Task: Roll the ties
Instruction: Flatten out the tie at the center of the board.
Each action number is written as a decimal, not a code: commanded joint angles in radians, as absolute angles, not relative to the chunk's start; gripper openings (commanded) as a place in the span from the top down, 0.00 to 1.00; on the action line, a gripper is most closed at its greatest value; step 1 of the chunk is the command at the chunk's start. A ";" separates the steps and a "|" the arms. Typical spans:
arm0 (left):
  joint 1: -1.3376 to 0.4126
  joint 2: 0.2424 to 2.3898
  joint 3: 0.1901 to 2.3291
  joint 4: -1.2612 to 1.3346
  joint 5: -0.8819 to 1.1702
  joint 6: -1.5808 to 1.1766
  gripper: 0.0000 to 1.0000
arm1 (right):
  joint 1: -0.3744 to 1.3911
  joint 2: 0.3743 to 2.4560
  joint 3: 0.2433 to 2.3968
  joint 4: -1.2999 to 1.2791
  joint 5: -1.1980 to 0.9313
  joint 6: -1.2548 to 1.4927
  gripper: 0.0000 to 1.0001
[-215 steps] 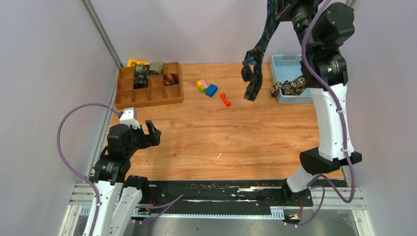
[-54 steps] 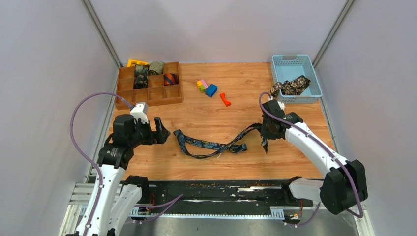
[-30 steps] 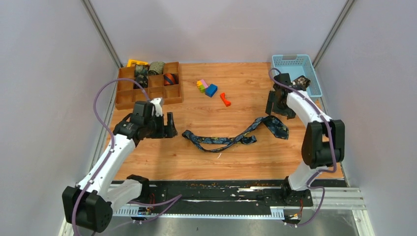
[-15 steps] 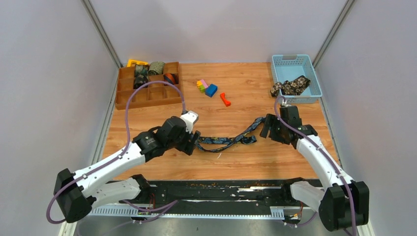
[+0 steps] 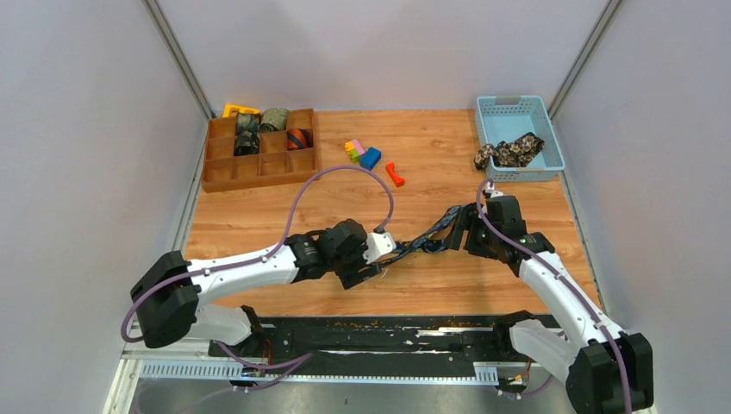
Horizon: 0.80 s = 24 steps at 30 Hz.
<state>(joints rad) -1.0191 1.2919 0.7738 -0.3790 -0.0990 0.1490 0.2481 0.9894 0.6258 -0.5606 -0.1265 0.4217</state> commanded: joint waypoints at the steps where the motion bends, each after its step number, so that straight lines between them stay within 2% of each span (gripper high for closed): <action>1: -1.023 1.344 0.792 -0.295 -0.049 0.300 0.18 | 0.255 0.933 0.617 -0.525 -0.159 0.435 0.24; 4: -1.024 1.400 0.807 -0.285 -0.071 0.337 0.22 | 0.255 0.923 0.619 -0.530 -0.165 0.430 0.24; 8: -1.024 1.463 0.816 -0.264 -0.088 0.369 0.40 | 0.255 0.916 0.633 -0.554 -0.157 0.418 0.24; 10: -1.025 1.484 0.816 -0.248 -0.100 0.379 0.60 | 0.255 0.909 0.634 -0.556 -0.157 0.417 0.24; 13: -1.025 1.503 0.843 -0.265 -0.140 0.398 0.97 | 0.255 0.902 0.632 -0.555 -0.162 0.418 0.24; 14: -1.025 1.499 0.853 -0.274 -0.160 0.406 1.00 | 0.255 0.901 0.632 -0.556 -0.164 0.417 0.24; 21: -1.009 1.457 0.932 -0.347 -0.205 0.504 1.00 | 0.255 0.889 0.632 -0.554 -0.169 0.419 0.24; 24: -0.938 1.499 0.996 -0.416 -0.122 0.516 1.00 | 0.255 0.895 0.633 -0.552 -0.168 0.418 0.24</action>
